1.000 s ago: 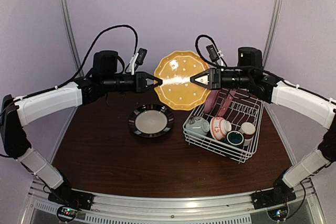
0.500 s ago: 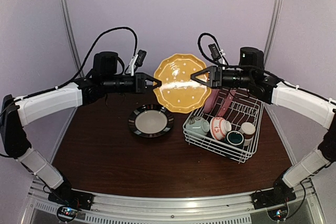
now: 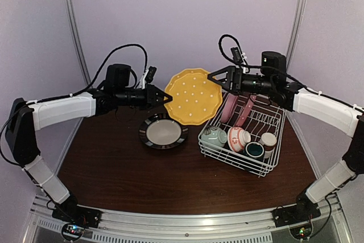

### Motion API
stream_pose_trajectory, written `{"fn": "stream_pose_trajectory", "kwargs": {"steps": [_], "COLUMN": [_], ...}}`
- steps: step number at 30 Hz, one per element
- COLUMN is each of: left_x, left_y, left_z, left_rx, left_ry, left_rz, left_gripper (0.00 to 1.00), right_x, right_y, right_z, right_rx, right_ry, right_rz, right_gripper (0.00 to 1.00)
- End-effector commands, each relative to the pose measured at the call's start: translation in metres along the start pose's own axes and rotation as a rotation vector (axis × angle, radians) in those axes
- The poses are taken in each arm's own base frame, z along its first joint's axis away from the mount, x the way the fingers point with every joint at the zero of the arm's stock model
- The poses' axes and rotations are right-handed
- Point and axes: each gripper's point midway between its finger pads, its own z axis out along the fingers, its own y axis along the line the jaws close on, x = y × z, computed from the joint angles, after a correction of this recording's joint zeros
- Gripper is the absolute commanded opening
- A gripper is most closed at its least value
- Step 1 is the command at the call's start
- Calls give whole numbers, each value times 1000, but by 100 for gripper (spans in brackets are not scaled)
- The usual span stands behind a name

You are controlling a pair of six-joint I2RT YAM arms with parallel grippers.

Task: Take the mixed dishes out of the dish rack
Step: Pass from the right arm to the left, then place the plate on the plate.

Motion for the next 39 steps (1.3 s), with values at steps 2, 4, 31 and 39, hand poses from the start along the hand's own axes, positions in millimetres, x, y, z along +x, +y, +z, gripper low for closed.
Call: {"fn": "stream_pose_trajectory", "kwargs": {"steps": [2,4,31,39], "left_x": [-37,-37,-4,4], "left_y": [-22,-12,160,173], "left_z": [-14,-16,-29,-23], "left_rx": [106,82,-413,-399], "left_ry": [-114,-114,-66,-47], "left_rz": [28,8,-318,-353], "left_gripper": [0,0,0,0], "right_x": [-14,-20,-35,-33], "right_y": [-20,-24,-36,-38], "right_z": [-12,-19,-55,-54], "right_rx": [94,113,198,201], "right_ry": [-49,-67,-115,-110], "right_rz": [6,1,-21,-15], "right_gripper": [100,100,100,100]}}
